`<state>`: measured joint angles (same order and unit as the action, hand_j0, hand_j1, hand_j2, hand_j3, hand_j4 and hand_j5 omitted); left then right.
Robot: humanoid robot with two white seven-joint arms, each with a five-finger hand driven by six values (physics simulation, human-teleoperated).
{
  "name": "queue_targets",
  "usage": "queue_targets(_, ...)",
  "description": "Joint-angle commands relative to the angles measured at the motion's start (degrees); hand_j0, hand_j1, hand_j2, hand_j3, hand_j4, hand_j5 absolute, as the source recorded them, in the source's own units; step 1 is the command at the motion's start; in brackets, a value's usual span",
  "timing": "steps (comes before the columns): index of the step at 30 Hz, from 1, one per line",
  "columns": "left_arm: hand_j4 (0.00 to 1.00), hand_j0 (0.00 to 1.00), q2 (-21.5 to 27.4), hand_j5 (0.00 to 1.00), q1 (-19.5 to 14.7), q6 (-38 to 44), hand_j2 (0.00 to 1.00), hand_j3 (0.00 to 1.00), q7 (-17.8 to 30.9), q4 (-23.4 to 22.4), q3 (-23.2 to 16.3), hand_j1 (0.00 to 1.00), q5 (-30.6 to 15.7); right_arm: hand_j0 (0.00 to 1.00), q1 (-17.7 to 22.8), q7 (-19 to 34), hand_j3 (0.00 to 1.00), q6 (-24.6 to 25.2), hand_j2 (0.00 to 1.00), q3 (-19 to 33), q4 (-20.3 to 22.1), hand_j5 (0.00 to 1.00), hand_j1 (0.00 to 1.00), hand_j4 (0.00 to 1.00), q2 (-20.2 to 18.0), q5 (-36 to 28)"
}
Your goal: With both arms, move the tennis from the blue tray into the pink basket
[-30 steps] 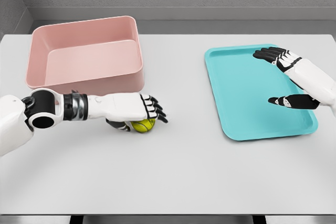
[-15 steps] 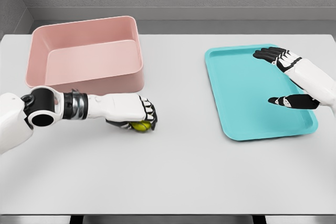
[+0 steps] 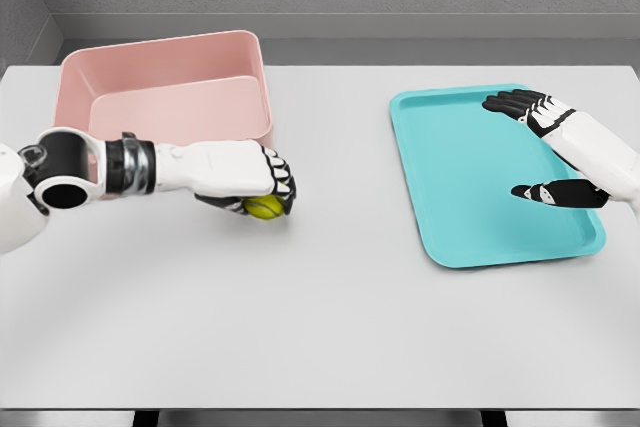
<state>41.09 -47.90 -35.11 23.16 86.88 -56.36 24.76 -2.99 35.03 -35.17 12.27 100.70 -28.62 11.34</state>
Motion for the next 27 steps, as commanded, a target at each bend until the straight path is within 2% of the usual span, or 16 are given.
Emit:
queue_targets(1,0.56,0.56,0.39,0.56,-0.09,0.11,0.56,0.56,-0.04,0.22,0.02,0.56,-1.38,1.0,0.0,-0.03,1.0,0.17,1.0,0.03,0.02,1.0,1.0,1.0,-0.03,-0.44)
queue_targets(15,0.56,0.56,1.27,0.56,-5.01,0.11,0.56,0.56,-0.04,-0.31,-0.15,0.56,-3.67,1.0,0.0,-0.03,1.0,0.17,1.0,0.03,0.02,1.0,1.0,1.0,-0.03,-0.44)
queue_targets(19,0.56,0.56,1.27,0.56,-6.24,0.11,0.56,0.56,-0.04,-1.98,0.02,0.56,-4.02,1.0,0.0,-0.03,1.0,0.17,1.0,0.03,0.02,1.0,1.0,1.0,-0.03,-0.44)
queue_targets(27,0.56,0.56,0.57,0.56,-8.88,0.11,0.56,0.56,-0.04,-8.57,0.2,0.56,-4.72,1.0,0.0,-0.03,1.0,0.17,1.0,0.03,0.02,1.0,1.0,1.0,-0.03,-0.44)
